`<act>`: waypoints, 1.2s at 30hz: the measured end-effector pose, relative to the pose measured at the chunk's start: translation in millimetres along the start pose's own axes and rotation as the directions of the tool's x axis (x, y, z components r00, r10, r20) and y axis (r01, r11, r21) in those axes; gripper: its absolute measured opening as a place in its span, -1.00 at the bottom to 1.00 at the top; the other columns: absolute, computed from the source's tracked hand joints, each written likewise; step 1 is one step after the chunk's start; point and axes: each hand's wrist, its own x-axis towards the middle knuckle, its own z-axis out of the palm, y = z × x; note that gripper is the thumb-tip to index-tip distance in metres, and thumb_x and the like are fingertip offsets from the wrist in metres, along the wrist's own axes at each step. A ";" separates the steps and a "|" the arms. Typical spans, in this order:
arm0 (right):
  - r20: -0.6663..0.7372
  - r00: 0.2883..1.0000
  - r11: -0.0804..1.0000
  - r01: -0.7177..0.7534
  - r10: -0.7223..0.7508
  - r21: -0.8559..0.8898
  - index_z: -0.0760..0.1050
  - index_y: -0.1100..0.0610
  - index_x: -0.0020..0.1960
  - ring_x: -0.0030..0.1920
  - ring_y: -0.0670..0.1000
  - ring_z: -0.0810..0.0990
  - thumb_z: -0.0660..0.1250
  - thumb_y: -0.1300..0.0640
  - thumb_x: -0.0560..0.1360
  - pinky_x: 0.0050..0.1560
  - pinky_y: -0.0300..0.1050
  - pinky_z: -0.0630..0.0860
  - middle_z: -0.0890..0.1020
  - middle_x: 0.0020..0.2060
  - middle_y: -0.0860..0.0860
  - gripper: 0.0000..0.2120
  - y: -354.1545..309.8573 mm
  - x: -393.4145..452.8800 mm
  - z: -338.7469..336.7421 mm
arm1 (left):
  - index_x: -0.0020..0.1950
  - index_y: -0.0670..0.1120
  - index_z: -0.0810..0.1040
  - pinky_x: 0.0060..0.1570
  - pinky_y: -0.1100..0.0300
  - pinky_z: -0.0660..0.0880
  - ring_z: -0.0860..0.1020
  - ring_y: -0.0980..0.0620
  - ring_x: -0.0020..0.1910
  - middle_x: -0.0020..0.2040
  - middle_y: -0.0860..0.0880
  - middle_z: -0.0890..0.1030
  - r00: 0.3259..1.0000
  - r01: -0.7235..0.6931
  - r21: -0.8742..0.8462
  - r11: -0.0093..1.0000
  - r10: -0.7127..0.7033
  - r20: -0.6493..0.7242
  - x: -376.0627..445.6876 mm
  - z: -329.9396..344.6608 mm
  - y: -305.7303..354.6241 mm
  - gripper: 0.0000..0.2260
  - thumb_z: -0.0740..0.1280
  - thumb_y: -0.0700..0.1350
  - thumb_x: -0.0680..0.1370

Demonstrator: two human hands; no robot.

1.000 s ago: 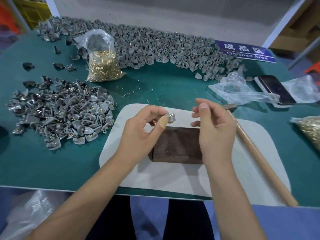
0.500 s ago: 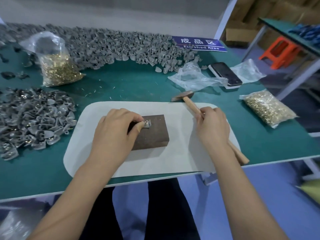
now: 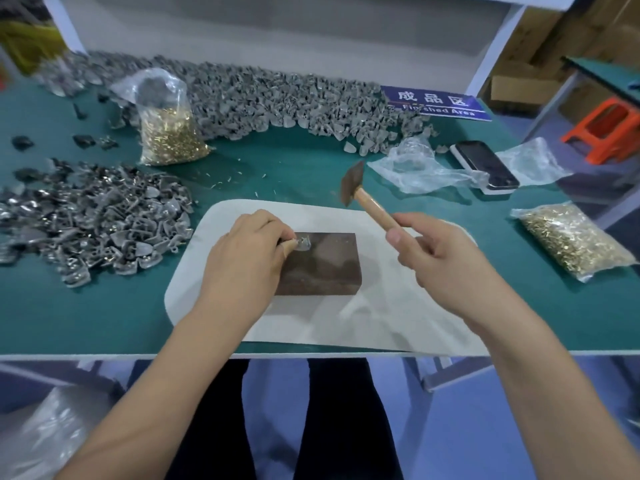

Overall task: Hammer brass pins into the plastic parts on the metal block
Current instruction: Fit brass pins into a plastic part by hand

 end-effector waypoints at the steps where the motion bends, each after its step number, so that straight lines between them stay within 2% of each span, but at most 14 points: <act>1: -0.013 0.999 0.998 0.047 -0.047 -0.048 0.58 -0.20 0.05 -0.44 -0.08 0.33 0.25 -0.06 0.67 -0.38 -0.14 0.31 0.44 -0.44 -0.08 -0.87 -3.2 0.2 3.8 | 0.03 -0.06 0.64 0.03 -0.03 0.45 0.48 -0.07 0.12 0.06 0.02 0.58 1.000 -0.005 -0.005 1.000 0.005 -0.012 -0.8 -0.7 -0.5 -0.90 0.34 -0.09 0.63; 3: -0.011 0.996 0.994 0.091 -0.091 -0.057 0.55 -0.06 0.06 -0.45 -0.13 0.38 0.20 0.01 0.70 -0.39 -0.21 0.36 0.50 -0.42 -0.12 -0.84 -11.2 0.4 7.6 | 0.00 -0.05 0.64 0.00 -0.01 0.45 0.49 -0.06 0.09 0.03 0.04 0.59 1.000 -0.015 -0.003 1.000 0.015 -0.028 -1.2 -1.9 -0.9 -0.93 0.36 -0.10 0.62; 5: 0.039 0.992 0.993 0.120 -0.119 -0.017 0.54 -0.04 0.07 -0.42 -0.13 0.45 0.18 0.04 0.71 -0.38 -0.28 0.41 0.57 -0.34 -0.15 -0.84 -18.2 -1.2 8.0 | -0.01 -0.06 0.64 0.00 -0.03 0.46 0.49 -0.08 0.09 0.02 0.03 0.60 0.999 -0.016 -0.016 1.000 0.015 -0.034 -1.5 -1.9 -1.0 -0.93 0.36 -0.11 0.62; 7: 0.071 0.987 0.978 0.154 -0.146 -0.142 0.51 -0.08 0.05 -0.34 -0.08 0.50 0.15 -0.09 0.69 -0.32 -0.18 0.44 0.59 -0.26 -0.15 -0.81 -21.8 -3.5 9.4 | 0.00 -0.07 0.63 -0.01 -0.06 0.47 0.49 -0.08 0.09 0.02 0.02 0.60 0.999 -0.012 -0.043 0.999 0.011 -0.036 -1.9 -1.6 -1.9 -0.92 0.36 -0.11 0.62; 10: 0.068 0.992 0.937 0.120 -0.103 -0.328 0.44 -0.14 0.00 -0.30 -0.03 0.50 0.07 -0.23 0.65 -0.24 0.04 0.50 0.57 -0.30 -0.07 -0.75 -22.3 -9.6 17.2 | 0.05 -0.01 0.62 0.00 0.01 0.45 0.44 0.00 0.12 0.04 0.09 0.57 1.000 0.008 -0.054 0.999 -0.009 -0.009 -1.5 -0.6 -6.2 -0.91 0.33 -0.07 0.64; 14: 0.030 0.994 0.905 0.107 -0.104 -0.413 0.38 -0.31 0.25 -0.28 -0.03 0.52 0.04 -0.21 0.65 -0.21 0.03 0.53 0.56 -0.31 -0.13 -0.76 -23.8 -18.0 27.2 | 0.04 0.00 0.63 0.05 -0.03 0.45 0.42 0.00 0.11 0.02 0.09 0.56 1.000 0.021 -0.095 0.995 -0.020 0.010 1.7 1.9 -7.9 -0.92 0.34 -0.08 0.64; 17: 0.001 0.993 0.893 0.110 -0.121 -0.436 0.31 -0.41 0.35 -0.25 0.02 0.55 0.02 -0.22 0.65 -0.18 0.05 0.55 0.58 -0.30 -0.17 -0.70 -25.4 -18.7 29.8 | 0.03 0.00 0.64 0.05 -0.04 0.45 0.44 -0.02 0.08 0.00 0.08 0.57 1.000 0.013 -0.080 0.997 -0.012 0.014 2.9 1.7 -8.8 -0.92 0.35 -0.09 0.64; 20: -0.028 0.990 0.895 0.110 -0.135 -0.431 0.31 -0.42 0.39 -0.29 0.05 0.54 0.02 -0.23 0.64 -0.21 0.07 0.55 0.58 -0.33 -0.12 -0.66 -27.7 -18.8 36.0 | 0.01 0.01 0.64 0.03 -0.05 0.46 0.45 -0.03 0.07 -0.02 0.08 0.57 1.000 0.013 -0.056 0.998 -0.013 0.012 4.5 0.3 -8.7 -0.93 0.35 -0.10 0.63; 23: 0.018 0.995 0.896 0.094 -0.096 -0.434 0.30 -0.42 0.41 -0.21 0.09 0.57 0.01 -0.23 0.63 -0.13 0.08 0.56 0.64 -0.23 -0.12 -0.63 -25.4 -19.0 39.3 | -0.01 0.02 0.65 0.00 -0.06 0.48 0.47 -0.04 0.06 -0.04 0.07 0.57 1.000 0.019 -0.042 0.999 -0.019 -0.002 4.2 0.0 -7.6 -0.93 0.37 -0.09 0.62; 28: -0.038 0.990 0.896 0.104 -0.133 -0.433 0.31 -0.41 0.42 -0.36 -0.04 0.49 0.02 -0.22 0.64 -0.28 -0.02 0.51 0.52 -0.40 -0.20 -0.64 -23.6 -22.5 42.6 | -0.02 0.05 0.65 -0.08 0.00 0.48 0.48 -0.01 0.06 -0.04 0.10 0.58 0.999 0.016 -0.033 0.999 -0.017 -0.046 2.1 0.9 -8.4 -0.93 0.38 -0.07 0.62; 32: 0.001 0.993 0.865 0.102 -0.116 -0.492 0.26 -0.43 0.40 -0.28 0.10 0.55 -0.02 -0.23 0.63 -0.22 0.07 0.55 0.58 -0.33 -0.12 -0.64 -25.8 -23.0 44.3 | -0.04 0.06 0.66 -0.14 0.04 0.48 0.50 0.00 0.04 -0.05 0.11 0.59 0.998 0.009 -0.013 1.000 -0.009 -0.068 2.2 1.4 -9.5 -0.93 0.39 -0.06 0.61; 36: -0.029 0.989 0.852 0.111 -0.146 -0.512 0.29 -0.37 0.37 -0.35 0.12 0.50 -0.01 -0.20 0.63 -0.33 0.02 0.48 0.49 -0.41 -0.12 -0.66 -27.7 -24.1 46.2 | -0.04 0.05 0.67 -0.16 0.05 0.47 0.51 -0.01 0.02 -0.06 0.10 0.60 0.997 0.001 -0.013 1.000 -0.002 -0.076 2.1 1.4 -10.4 -0.94 0.40 -0.07 0.60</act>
